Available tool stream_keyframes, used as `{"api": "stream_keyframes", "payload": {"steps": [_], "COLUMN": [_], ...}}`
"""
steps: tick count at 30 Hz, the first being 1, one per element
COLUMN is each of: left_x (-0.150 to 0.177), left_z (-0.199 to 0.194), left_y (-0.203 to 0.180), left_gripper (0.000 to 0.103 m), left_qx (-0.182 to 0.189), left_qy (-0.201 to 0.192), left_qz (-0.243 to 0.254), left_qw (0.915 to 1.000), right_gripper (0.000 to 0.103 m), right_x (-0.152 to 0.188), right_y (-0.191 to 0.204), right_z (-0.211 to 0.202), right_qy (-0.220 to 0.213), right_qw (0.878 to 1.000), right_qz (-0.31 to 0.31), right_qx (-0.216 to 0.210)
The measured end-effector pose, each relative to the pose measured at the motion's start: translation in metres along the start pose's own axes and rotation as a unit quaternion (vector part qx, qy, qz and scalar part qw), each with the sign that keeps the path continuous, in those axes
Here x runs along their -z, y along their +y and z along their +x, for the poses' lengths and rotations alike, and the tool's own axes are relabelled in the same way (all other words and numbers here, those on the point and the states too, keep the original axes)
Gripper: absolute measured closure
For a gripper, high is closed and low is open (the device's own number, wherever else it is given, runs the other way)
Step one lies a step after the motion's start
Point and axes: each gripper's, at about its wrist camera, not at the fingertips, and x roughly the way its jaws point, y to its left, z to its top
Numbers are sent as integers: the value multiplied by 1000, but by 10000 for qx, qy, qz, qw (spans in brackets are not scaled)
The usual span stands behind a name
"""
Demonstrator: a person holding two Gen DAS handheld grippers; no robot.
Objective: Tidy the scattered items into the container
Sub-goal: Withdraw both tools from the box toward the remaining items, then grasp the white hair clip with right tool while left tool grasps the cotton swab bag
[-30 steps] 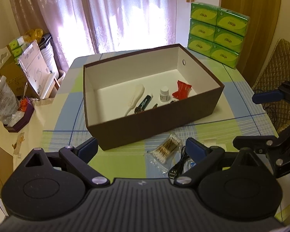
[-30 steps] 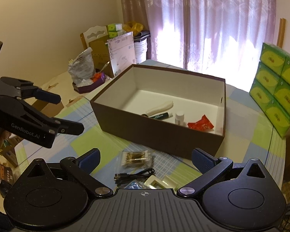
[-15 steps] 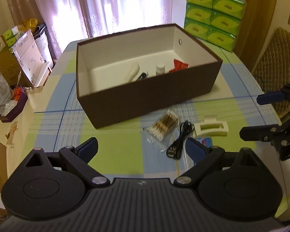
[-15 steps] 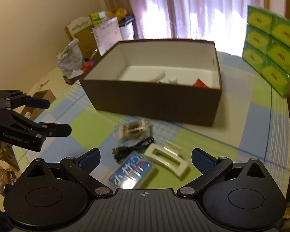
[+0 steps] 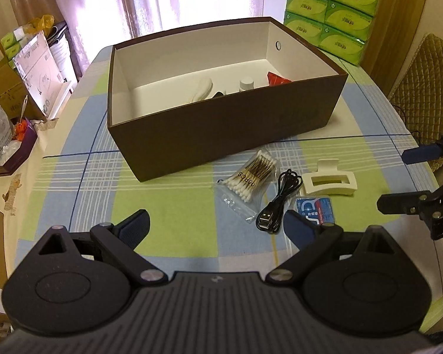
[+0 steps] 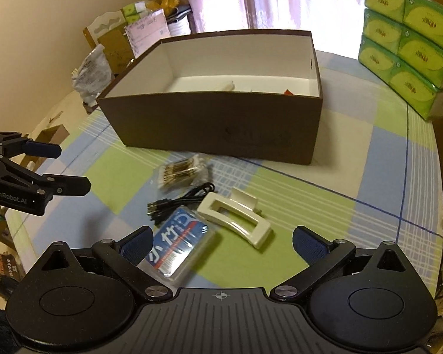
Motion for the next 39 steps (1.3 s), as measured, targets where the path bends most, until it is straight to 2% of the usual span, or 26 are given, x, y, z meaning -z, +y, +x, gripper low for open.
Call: {"api": "stream_keyframes", "payload": {"steps": [9, 15, 17, 24, 26, 29, 31, 35, 39], "left_x": [-7, -10, -11, -11, -11, -11, -12, -14, -18], "left_z": [22, 42, 48, 66, 69, 73, 75, 81, 89], "left_y": [-2, 0, 1, 6, 8, 10, 12, 12, 10], "left_gripper": [8, 8, 8, 8, 9, 9, 10, 12, 16], "left_qx": [57, 104, 126, 157, 164, 172, 178, 214, 342], "left_qy": [117, 274, 330, 518, 553, 574, 569, 533, 443], "left_qz": [67, 140, 158, 273, 298, 330, 365, 491, 716], "left_qw": [9999, 9995, 9992, 9982, 9979, 9977, 9976, 9971, 9959], "right_gripper": [0, 0, 30, 31, 53, 56, 63, 63, 63], "right_x": [4, 11, 11, 10, 8, 7, 7, 11, 18], "right_y": [-17, -23, -24, -23, -22, -21, -22, -29, -48], "right_z": [23, 47, 56, 78, 83, 87, 85, 78, 67], "right_qy": [158, 316, 418, 394, 444, 458, 470, 538, 593], "right_qw": [9995, 9947, 9918, 9826, 9807, 9805, 9818, 9862, 9926], "right_qz": [-258, -964, -1209, -1816, -1904, -1909, -1838, -1560, -955], "right_qx": [68, 152, 51, -24, -51, -34, -30, 104, 462]}}
